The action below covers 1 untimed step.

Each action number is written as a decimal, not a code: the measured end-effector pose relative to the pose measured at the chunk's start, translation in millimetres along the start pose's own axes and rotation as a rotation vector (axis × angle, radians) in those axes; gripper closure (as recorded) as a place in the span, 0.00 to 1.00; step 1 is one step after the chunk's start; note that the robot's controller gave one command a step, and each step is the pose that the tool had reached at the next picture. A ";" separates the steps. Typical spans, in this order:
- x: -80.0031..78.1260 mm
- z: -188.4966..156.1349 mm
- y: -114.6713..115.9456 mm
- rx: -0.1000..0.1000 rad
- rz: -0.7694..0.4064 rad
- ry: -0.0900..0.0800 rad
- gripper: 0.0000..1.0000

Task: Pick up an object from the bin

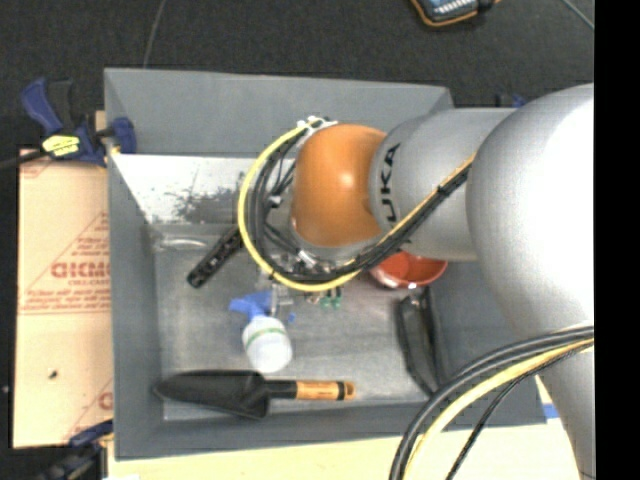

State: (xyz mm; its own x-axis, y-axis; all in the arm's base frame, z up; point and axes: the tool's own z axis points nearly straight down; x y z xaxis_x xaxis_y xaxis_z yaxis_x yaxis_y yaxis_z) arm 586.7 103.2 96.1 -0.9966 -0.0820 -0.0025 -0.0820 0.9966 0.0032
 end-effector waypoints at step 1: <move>0.0 -36.0 -0.1 0.000 0.001 0.001 1.00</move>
Offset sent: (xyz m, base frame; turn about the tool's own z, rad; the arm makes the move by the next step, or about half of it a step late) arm -0.0001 -0.0003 0.0395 0.0005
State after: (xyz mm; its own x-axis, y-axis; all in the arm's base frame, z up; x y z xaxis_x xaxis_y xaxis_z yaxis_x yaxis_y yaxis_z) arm 586.6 102.9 132.0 -0.9967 -0.0812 -0.0016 -0.0812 0.9967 0.0028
